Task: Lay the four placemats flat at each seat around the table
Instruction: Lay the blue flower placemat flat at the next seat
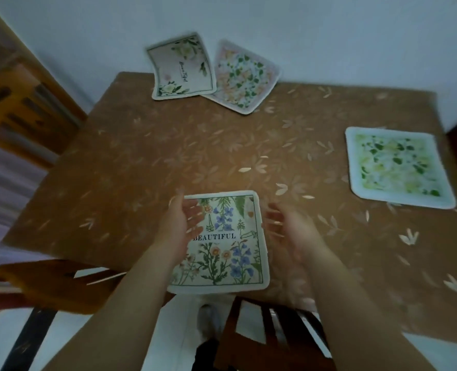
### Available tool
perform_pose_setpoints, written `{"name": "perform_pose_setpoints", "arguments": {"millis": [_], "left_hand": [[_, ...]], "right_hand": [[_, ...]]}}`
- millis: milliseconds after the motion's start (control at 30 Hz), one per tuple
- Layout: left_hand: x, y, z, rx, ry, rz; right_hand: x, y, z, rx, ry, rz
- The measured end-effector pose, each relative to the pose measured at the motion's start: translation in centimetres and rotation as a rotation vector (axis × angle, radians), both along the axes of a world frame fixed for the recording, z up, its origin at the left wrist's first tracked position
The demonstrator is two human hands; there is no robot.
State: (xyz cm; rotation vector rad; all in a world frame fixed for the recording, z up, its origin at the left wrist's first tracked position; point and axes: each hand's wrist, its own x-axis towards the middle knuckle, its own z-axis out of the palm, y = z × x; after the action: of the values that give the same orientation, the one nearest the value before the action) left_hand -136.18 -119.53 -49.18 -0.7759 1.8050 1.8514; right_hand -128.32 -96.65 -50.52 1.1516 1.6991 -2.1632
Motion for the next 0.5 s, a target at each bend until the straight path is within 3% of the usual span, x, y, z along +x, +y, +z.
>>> {"name": "perform_pose_setpoints", "arguments": {"millis": [300,500], "left_hand": [[-2.6,-6.5,-6.5,0.031,-0.251,-0.128],[-4.0,-9.7,-8.8,0.004,-0.267,-0.126]], "right_hand": [[0.3,-5.9,-5.0,-0.012,-0.207,-0.125],[0.5,-5.0,-7.1,0.038,-0.265,-0.173]]}}
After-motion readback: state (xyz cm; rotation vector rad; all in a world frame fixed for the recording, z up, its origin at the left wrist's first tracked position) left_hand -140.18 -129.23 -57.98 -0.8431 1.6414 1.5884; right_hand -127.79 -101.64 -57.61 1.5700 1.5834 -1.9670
